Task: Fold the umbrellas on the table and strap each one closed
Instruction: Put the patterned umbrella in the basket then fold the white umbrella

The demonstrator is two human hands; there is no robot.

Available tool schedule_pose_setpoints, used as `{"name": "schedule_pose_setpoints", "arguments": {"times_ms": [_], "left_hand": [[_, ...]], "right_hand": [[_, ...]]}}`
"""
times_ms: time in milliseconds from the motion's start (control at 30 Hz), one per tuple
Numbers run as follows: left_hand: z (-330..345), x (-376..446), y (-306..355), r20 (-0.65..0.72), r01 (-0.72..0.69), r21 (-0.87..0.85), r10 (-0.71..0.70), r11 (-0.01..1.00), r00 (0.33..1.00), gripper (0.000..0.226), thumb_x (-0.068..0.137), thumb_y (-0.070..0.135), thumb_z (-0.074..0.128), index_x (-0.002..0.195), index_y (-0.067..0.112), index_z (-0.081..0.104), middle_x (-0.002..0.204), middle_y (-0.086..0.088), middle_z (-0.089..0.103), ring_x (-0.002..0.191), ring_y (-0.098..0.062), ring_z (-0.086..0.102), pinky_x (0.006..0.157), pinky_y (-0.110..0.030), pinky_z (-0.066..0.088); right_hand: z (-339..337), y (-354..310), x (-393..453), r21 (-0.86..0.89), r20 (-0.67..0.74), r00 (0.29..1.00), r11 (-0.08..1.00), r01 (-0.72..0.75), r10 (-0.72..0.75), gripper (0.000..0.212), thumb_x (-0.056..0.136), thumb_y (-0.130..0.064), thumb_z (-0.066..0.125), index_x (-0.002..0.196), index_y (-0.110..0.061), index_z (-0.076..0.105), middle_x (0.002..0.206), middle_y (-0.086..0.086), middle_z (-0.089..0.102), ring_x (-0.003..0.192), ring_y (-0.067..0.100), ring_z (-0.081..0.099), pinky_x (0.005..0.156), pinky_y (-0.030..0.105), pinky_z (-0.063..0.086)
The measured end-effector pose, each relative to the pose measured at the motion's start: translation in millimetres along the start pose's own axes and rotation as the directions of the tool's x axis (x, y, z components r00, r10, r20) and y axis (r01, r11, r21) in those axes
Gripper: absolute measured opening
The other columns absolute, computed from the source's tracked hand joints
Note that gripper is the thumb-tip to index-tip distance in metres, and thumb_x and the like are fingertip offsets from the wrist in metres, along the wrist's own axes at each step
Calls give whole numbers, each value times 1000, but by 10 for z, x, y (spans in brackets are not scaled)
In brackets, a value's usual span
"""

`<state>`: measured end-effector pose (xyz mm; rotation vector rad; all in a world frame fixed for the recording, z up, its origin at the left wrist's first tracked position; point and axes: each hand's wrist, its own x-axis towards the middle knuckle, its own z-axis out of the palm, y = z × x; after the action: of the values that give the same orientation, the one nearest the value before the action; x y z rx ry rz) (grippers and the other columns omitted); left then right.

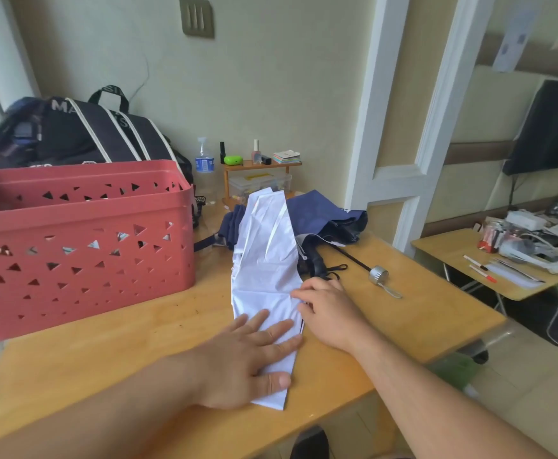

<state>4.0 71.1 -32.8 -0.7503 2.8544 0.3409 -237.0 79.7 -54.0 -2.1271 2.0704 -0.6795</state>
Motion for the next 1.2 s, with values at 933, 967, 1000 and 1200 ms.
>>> {"name": "schedule_pose_setpoints", "arguments": {"times_ms": [933, 967, 1000, 1200], "left_hand": [[-32, 167, -108, -781, -73, -439, -340, 895, 523, 18, 86, 47, 79, 93, 55, 64, 111, 34, 64, 111, 7, 52, 97, -27, 43], [-33, 145, -71, -782, -80, -428, -325, 900, 532, 18, 86, 50, 78, 96, 57, 64, 113, 34, 63, 113, 7, 51, 97, -25, 41], [-55, 130, -40, -780, -91, -432, -321, 897, 536, 18, 86, 50, 78, 98, 56, 66, 113, 34, 63, 114, 6, 51, 98, -21, 39], [-142, 14, 21, -745, -84, -435, -306, 896, 592, 22, 82, 50, 80, 100, 51, 67, 117, 28, 63, 122, -1, 49, 102, -15, 35]], "right_hand": [[-160, -232, -260, 367, -435, 896, 926, 90, 85, 61, 72, -36, 92, 120, -28, 56, 118, -17, 53, 109, 4, 54, 91, 28, 50], [-172, -305, -281, 382, -441, 896, 914, 137, 50, 65, 73, -34, 92, 127, -28, 56, 124, -17, 52, 115, 4, 54, 94, 27, 50], [-207, -389, -296, 422, -446, 895, 890, 176, 34, 66, 75, -31, 90, 131, -28, 56, 130, -17, 51, 121, 6, 54, 96, 27, 49], [-417, -649, -394, 710, -378, 917, 675, 201, 125, 12, 84, -24, 83, 93, -18, 77, 114, -6, 71, 110, 20, 67, 92, 43, 54]]}}
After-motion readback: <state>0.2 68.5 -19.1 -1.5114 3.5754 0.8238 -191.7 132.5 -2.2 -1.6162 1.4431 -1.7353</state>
